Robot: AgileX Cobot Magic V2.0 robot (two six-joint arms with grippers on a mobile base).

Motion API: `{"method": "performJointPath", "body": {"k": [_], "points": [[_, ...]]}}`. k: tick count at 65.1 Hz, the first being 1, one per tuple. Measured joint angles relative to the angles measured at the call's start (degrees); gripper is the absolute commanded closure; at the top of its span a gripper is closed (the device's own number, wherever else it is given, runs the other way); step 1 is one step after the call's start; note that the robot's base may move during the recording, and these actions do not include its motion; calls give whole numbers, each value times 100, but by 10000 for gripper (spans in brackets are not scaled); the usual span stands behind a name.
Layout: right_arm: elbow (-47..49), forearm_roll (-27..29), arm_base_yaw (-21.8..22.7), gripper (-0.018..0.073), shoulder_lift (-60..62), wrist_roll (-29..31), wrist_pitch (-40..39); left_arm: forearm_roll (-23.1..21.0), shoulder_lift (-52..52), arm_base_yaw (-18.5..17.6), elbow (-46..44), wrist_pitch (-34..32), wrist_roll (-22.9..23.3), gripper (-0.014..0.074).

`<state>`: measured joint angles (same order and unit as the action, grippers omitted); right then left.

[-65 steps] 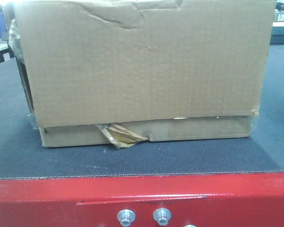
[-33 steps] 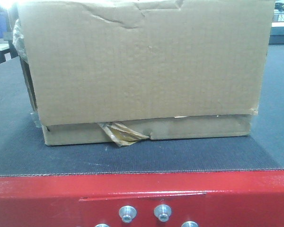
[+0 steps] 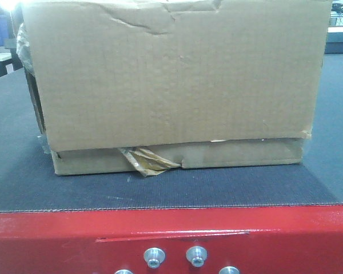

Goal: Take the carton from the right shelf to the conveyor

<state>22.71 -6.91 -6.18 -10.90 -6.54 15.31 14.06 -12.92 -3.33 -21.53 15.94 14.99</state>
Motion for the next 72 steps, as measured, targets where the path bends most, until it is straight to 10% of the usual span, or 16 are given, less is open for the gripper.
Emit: {"method": "performJointPath", "body": {"k": [45, 72], "points": [[0, 0, 0, 628, 0, 0, -5, 0, 0, 0, 0, 0, -21, 613], [0, 0, 0, 628, 0, 0, -14, -1228, 768, 921, 1159, -996, -1575, 613]]}}
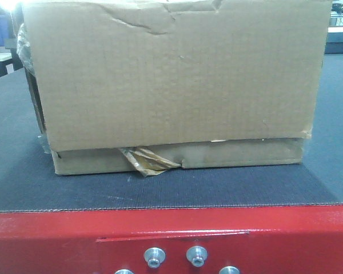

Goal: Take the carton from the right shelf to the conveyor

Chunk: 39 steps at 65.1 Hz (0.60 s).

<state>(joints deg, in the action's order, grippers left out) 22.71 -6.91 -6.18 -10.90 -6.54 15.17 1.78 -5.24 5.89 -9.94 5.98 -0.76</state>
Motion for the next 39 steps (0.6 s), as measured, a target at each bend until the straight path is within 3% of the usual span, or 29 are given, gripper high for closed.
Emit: {"method": "performJointPath", "body": {"k": [11, 39], "points": [[0, 0, 0, 628, 0, 0, 0, -220, 324, 30, 927, -522, -38, 613], [0, 0, 0, 628, 0, 0, -14, -387, 490, 39, 1006, -304, -71, 613]]}}
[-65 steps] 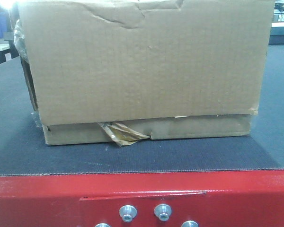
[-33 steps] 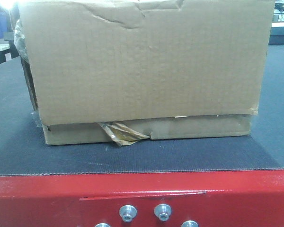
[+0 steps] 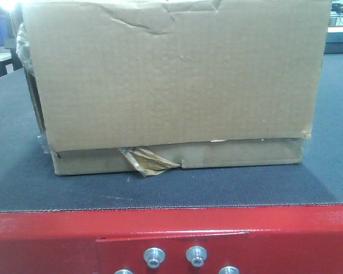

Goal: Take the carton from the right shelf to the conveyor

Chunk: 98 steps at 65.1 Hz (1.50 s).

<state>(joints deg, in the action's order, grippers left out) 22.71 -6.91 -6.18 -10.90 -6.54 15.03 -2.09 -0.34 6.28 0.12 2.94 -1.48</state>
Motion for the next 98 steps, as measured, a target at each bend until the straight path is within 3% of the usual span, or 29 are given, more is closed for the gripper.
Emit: {"method": "performJointPath", "body": {"k": [44, 49, 56, 66, 85, 98], "points": [[-9, 13, 11, 628, 0, 0, -37, 0, 0, 0, 0, 0, 0, 613], [-9, 272, 85, 628, 0, 210, -52, 0, 0, 0, 0, 0, 0, 613], [-56, 941, 320, 628, 13, 946, -116, 0, 0, 0, 0, 0, 0, 613], [-570, 1227, 575, 628, 222, 1245, -390, 0, 0, 0, 0, 0, 0, 613], [-2173, 1487, 598, 628, 998, 1297, -1200, 0, 0, 0, 0, 0, 0, 613], [-2271, 1551, 598, 628, 1058, 1297, -1309, 0, 9, 0, 0, 0, 0, 613]]}}
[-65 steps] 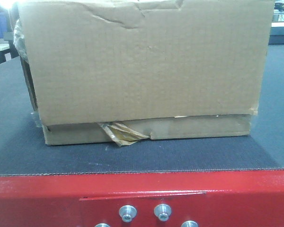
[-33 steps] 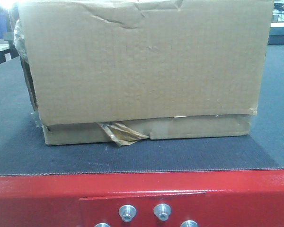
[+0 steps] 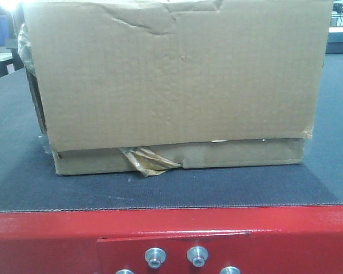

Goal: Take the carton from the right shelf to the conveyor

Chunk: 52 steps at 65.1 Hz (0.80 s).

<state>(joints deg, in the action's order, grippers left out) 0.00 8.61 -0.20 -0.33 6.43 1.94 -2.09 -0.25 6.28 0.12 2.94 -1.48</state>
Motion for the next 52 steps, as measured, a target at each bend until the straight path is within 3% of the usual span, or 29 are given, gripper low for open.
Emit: {"method": "performJointPath", "body": {"k": [52], "points": [[-3, 11, 0, 628, 13, 0, 19, 0, 0, 0, 0, 0, 0, 613]]}}
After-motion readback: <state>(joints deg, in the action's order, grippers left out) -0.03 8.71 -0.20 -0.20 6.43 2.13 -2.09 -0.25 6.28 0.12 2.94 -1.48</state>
